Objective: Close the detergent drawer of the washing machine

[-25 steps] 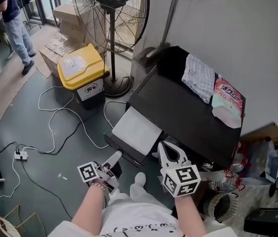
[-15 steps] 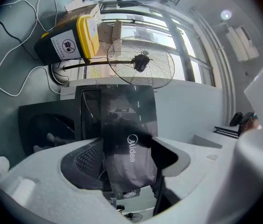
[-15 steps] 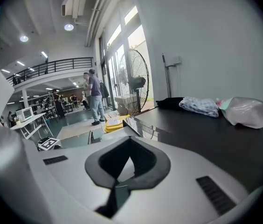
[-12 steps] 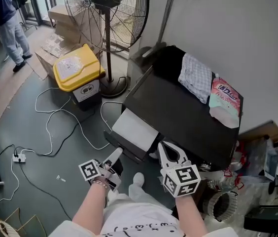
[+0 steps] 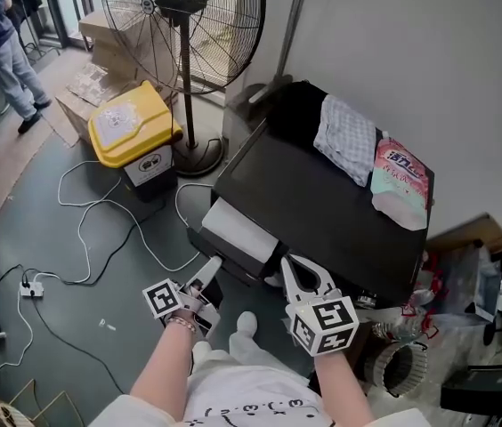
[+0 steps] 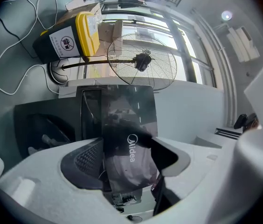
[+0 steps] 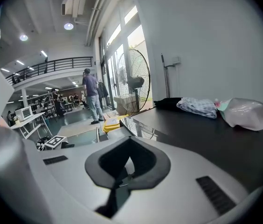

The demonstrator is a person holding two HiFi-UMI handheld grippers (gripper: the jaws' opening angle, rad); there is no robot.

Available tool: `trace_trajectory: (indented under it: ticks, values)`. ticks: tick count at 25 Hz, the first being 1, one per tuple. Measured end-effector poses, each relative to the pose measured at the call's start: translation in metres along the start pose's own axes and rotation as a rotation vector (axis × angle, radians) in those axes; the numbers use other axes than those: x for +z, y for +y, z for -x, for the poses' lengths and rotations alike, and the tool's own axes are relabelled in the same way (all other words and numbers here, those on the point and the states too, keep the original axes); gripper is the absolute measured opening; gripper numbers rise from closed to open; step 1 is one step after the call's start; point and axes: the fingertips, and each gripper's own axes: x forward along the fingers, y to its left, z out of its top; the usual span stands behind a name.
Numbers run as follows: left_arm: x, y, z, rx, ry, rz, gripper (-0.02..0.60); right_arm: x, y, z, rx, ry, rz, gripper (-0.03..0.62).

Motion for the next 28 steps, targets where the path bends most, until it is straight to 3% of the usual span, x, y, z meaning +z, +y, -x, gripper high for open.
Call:
trace_trajectory:
  ticks: [28]
  values:
    - [0.01, 0.006, -0.066, -0.001, 0.026, 0.008, 0.305, 0.008, -0.028, -0.008, -0.027, -0.008, -0.002, -0.011]
